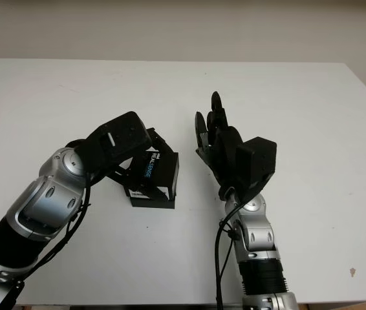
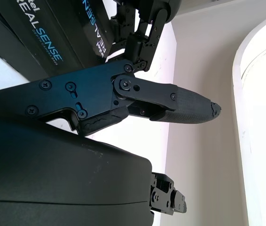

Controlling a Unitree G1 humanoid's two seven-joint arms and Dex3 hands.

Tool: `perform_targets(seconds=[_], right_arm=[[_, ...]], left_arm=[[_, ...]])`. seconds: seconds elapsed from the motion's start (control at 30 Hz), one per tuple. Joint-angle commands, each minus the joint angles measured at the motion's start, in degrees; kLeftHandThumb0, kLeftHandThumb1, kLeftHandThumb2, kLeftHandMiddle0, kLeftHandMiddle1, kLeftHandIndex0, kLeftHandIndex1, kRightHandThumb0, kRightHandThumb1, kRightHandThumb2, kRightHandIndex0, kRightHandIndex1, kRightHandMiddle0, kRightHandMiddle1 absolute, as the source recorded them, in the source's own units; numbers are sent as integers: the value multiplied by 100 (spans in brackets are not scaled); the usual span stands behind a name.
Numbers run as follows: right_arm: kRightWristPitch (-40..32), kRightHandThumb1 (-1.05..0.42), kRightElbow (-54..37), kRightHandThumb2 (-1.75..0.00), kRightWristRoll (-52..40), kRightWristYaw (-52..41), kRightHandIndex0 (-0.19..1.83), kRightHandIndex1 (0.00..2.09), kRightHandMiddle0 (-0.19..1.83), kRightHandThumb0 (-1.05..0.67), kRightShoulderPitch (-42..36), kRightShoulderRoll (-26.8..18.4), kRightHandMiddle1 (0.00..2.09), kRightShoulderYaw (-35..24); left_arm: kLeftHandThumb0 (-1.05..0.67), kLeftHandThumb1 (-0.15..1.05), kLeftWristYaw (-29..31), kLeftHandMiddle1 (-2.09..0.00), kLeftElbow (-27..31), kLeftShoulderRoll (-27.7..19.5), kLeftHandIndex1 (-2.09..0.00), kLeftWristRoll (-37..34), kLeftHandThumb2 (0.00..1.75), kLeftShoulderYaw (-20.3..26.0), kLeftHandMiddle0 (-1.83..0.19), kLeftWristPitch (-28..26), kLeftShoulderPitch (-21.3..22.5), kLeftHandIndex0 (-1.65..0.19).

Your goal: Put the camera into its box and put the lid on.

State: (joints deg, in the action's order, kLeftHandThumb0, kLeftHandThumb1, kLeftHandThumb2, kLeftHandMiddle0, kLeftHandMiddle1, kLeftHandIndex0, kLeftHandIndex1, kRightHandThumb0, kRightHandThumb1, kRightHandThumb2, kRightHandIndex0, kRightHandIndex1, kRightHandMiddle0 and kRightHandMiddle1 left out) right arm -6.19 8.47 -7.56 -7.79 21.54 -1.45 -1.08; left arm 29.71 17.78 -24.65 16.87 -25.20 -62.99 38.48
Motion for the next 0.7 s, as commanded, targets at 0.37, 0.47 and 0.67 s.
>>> perform_targets(seconds=[0.37,0.47,0.67], right_arm=[[12,-105,41,-58,-43,-17,-18,5,-17,-68,159,80,6,-7],[40,-105,34,-58,-24,-1,-18,6,-17,-68,141,99,5,-3],[36,-105,5,-59,13,39,-17,6,-17,-68,108,101,6,-7]], left_arm=[[-13,94,-270,-164,239,78,-168,-66,5,-194,-38,-263,-112,-32],[-13,95,-313,-165,230,107,-166,-84,6,-227,-36,-224,-135,-30],[-14,93,-445,-157,231,122,-161,-73,5,-326,-40,46,-248,-30]])
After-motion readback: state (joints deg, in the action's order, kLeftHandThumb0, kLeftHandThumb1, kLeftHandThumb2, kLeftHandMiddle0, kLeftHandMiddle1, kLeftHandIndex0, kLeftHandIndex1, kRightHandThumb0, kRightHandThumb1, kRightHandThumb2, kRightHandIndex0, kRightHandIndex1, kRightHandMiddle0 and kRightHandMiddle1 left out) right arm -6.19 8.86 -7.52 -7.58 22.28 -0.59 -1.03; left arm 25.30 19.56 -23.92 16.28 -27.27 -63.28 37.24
